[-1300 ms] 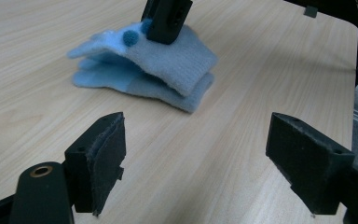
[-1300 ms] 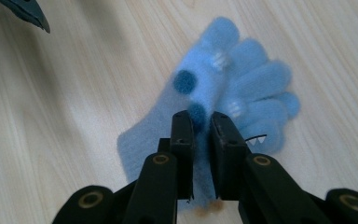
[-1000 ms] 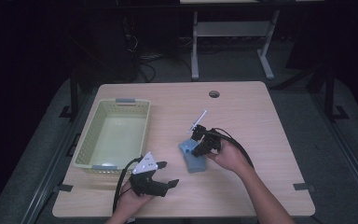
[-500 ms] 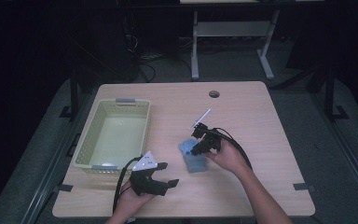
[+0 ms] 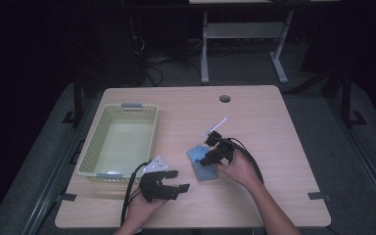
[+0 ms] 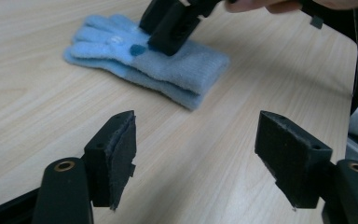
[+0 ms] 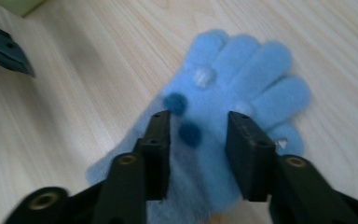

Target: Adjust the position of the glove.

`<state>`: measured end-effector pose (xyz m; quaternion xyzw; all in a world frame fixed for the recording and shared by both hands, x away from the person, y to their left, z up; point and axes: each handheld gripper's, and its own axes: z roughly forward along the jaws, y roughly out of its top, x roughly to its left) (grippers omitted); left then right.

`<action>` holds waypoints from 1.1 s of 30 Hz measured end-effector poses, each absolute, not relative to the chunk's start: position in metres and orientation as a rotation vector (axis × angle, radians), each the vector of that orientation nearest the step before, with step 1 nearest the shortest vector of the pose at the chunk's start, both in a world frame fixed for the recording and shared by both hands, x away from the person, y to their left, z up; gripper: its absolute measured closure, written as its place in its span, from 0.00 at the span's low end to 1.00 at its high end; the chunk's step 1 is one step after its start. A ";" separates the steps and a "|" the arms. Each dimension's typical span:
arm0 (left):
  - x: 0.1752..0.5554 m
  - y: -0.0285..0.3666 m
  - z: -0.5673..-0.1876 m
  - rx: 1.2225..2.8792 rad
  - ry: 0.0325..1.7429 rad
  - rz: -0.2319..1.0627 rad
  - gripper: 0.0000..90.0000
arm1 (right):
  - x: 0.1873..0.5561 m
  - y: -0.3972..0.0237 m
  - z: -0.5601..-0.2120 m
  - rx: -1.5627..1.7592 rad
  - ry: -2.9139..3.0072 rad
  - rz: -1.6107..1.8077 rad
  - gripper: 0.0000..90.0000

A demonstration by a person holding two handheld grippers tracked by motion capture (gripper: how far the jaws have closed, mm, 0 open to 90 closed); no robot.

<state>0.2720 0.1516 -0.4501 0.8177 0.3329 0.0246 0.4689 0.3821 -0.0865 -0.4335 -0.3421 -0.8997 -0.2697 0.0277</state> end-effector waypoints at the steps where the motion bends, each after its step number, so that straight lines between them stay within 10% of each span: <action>1: 0.274 0.149 -0.450 2.017 0.814 0.062 0.34 | 0.381 -0.090 -0.433 -1.073 -2.768 -0.851 0.55; 11: 0.289 0.136 -0.448 1.966 0.979 0.056 0.34 | 0.368 -0.121 -0.432 -1.244 -2.624 -0.962 0.50; 33: 0.323 0.125 -0.474 1.760 1.281 -0.393 0.47 | 0.350 -0.145 -0.456 -1.408 -2.282 -1.088 0.53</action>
